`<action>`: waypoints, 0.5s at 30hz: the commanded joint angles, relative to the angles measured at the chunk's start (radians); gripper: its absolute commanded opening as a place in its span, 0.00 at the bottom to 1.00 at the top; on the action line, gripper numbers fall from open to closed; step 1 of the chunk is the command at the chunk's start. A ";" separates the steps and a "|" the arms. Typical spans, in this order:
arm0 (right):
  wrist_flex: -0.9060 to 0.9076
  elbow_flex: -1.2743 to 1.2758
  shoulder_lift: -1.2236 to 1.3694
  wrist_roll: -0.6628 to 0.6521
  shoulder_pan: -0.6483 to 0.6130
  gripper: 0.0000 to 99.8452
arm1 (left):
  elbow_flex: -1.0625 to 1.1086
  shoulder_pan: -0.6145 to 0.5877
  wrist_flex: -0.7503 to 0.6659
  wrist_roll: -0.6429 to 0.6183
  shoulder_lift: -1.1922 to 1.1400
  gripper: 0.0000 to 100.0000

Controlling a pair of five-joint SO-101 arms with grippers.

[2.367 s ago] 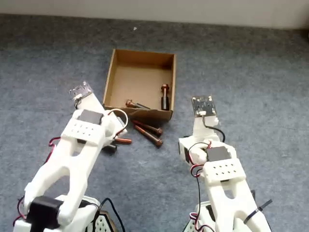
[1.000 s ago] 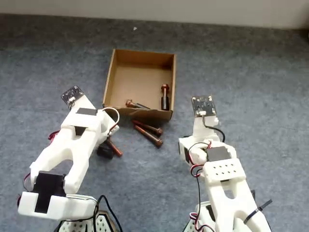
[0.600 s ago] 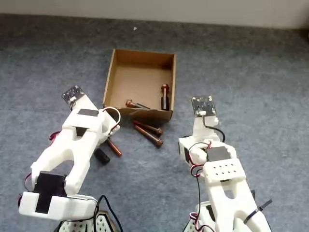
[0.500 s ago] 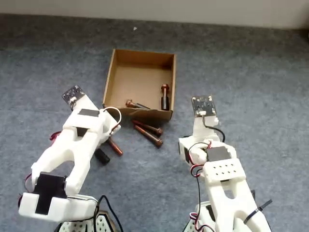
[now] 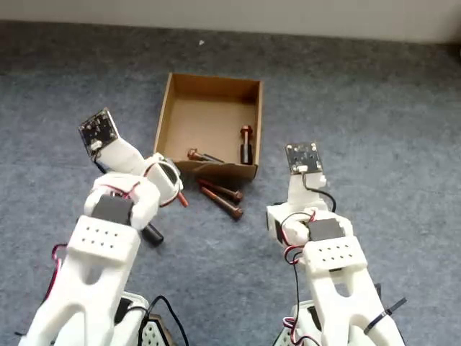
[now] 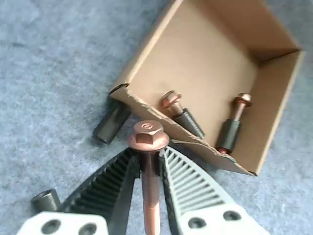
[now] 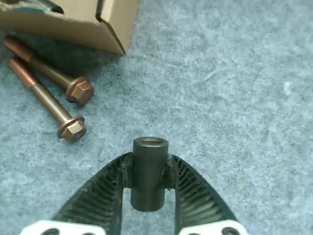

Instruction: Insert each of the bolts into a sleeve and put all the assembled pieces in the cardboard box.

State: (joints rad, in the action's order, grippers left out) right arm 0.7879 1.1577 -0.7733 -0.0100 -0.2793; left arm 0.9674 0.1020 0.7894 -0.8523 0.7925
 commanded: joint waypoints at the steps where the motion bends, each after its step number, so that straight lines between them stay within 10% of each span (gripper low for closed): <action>1: 0.002 -0.005 -0.099 0.009 0.008 0.00 | 0.021 0.013 -0.012 0.061 0.196 0.01; 15: 0.044 0.203 -0.690 0.008 -0.004 0.00 | 0.173 0.035 -0.012 0.180 0.690 0.01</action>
State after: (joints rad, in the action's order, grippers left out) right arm 0.8293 1.3525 -1.3487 -0.0100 -0.2808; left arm 1.1347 0.1036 0.7894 -0.7004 1.3894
